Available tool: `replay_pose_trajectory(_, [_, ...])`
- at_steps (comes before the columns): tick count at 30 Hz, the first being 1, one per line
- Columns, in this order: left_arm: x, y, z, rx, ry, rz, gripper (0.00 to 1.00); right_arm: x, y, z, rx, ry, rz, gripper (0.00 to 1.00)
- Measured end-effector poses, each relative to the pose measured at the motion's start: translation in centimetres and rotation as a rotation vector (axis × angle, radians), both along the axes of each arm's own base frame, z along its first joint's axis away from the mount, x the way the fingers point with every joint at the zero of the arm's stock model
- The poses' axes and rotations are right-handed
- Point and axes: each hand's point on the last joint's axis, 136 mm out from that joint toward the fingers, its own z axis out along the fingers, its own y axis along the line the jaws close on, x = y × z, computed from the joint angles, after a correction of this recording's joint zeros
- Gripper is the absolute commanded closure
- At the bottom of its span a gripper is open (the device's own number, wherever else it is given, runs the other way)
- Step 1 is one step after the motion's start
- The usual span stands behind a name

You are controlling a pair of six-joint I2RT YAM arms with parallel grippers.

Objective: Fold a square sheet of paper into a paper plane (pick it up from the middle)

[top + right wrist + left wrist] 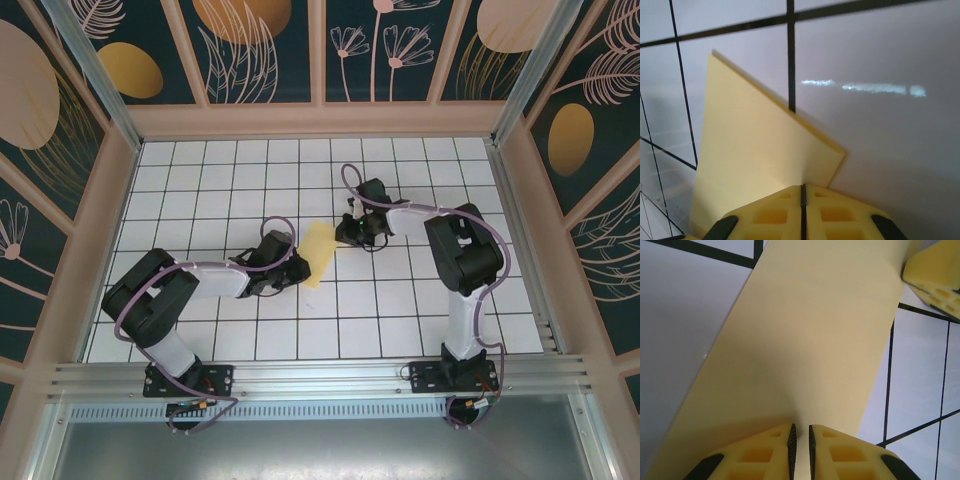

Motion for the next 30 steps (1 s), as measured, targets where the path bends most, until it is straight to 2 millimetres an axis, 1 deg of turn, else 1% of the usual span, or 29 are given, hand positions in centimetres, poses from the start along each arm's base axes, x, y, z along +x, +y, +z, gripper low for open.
replay_pose_trajectory(6, [0.0, 0.0, 0.0, 0.000, -0.001, -0.001, 0.78, 3.2, -2.2, 0.4, -0.061, -0.055, -0.087, 0.87])
replay_pose_trajectory(9, [0.2, 0.1, 0.2, 0.011, -0.011, -0.004, 0.75, 3.8, -3.0, 0.7, -0.090, -0.077, -0.118, 0.87])
replay_pose_trajectory(11, [0.3, 0.3, 0.5, 0.032, -0.023, -0.003, 0.69, 3.5, -2.9, 1.3, -0.100, -0.095, -0.121, 0.87])
replay_pose_trajectory(13, [0.7, 0.5, 1.5, 0.045, -0.052, 0.002, 0.64, 2.4, -2.3, 2.5, -0.098, -0.115, -0.114, 0.87])
replay_pose_trajectory(15, [1.6, 0.5, 3.4, 0.043, -0.108, 0.014, 0.56, 0.9, -1.1, 3.9, -0.078, -0.134, -0.093, 0.86])
replay_pose_trajectory(17, [2.6, 0.5, 5.8, 0.036, -0.176, 0.033, 0.50, -0.4, 0.2, 4.9, -0.056, -0.147, -0.076, 0.85])
replay_pose_trajectory(18, [3.1, 0.7, 7.0, 0.032, -0.210, 0.046, 0.47, -1.0, 0.8, 5.1, -0.046, -0.147, -0.070, 0.85])
replay_pose_trajectory(20, [3.7, 1.2, 8.6, 0.037, -0.259, 0.074, 0.43, -1.9, 1.8, 5.0, -0.037, -0.139, -0.059, 0.84])
replay_pose_trajectory(21, [3.9, 1.5, 9.1, 0.043, -0.272, 0.086, 0.41, -2.2, 2.2, 4.7, -0.037, -0.130, -0.057, 0.84])
replay_pose_trajectory(22, [4.1, 1.9, 9.2, 0.052, -0.277, 0.098, 0.40, -2.3, 2.3, 4.5, -0.039, -0.123, -0.057, 0.83])
replay_pose_trajectory(24, [4.3, 2.9, 8.9, 0.079, -0.270, 0.121, 0.37, -2.3, 2.4, 3.9, -0.042, -0.104, -0.070, 0.80])
replay_pose_trajectory(27, [4.0, 4.3, 7.5, 0.114, -0.231, 0.140, 0.35, -2.3, 2.0, 2.3, -0.065, -0.071, -0.093, 0.73])
replay_pose_trajectory(30, [3.5, 5.1, 6.1, 0.131, -0.191, 0.139, 0.34, -2.5, 1.9, 0.8, -0.086, -0.042, -0.097, 0.71])
